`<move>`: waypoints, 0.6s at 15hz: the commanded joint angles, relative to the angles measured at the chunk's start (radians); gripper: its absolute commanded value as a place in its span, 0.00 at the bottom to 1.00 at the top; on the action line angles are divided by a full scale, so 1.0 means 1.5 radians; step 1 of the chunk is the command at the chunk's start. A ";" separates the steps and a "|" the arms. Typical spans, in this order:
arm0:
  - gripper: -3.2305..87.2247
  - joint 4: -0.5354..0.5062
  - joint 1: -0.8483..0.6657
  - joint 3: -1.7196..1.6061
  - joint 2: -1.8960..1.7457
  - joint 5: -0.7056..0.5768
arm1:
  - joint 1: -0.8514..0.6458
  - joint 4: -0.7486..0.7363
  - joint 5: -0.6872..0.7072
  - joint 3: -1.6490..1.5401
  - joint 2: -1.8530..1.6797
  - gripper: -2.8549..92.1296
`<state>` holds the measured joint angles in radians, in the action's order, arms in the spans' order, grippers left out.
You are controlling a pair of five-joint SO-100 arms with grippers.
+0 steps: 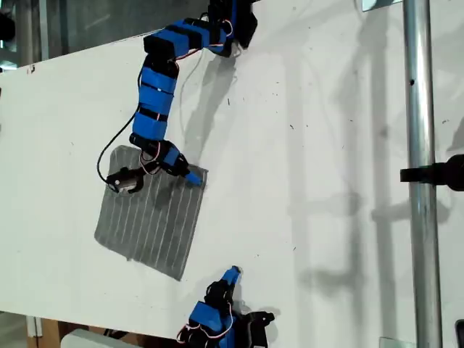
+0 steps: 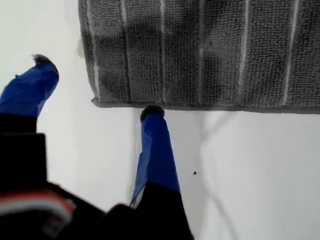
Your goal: Grasp corners of a towel and fold twice.
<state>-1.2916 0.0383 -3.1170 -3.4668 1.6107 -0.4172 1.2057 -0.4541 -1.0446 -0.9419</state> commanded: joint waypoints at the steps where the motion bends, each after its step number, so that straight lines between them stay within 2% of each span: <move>1: 0.02 -0.001 0.001 0.000 -0.003 0.008 | -0.010 -0.022 0.012 0.056 0.021 0.40; 3: 0.02 -0.001 -0.005 0.000 -0.003 0.004 | 0.000 -0.026 0.012 0.086 0.078 0.34; 4: 0.02 -0.001 -0.008 0.000 -0.003 0.003 | 0.006 -0.030 0.013 0.090 0.091 0.26; 5: 0.02 -0.001 -0.012 0.000 -0.003 0.000 | 0.011 -0.028 0.012 0.089 0.091 0.10; 6: 0.02 -0.001 -0.018 0.000 -0.003 -0.003 | 0.015 -0.024 0.008 0.083 0.089 0.03; 9: 0.02 0.001 -0.040 0.014 -0.003 -0.014 | 0.021 -0.017 0.011 0.081 0.090 0.03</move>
<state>-1.2916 -0.0015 -3.1155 -3.4668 1.5953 -0.3958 1.1720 -0.4464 -0.9465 -0.7992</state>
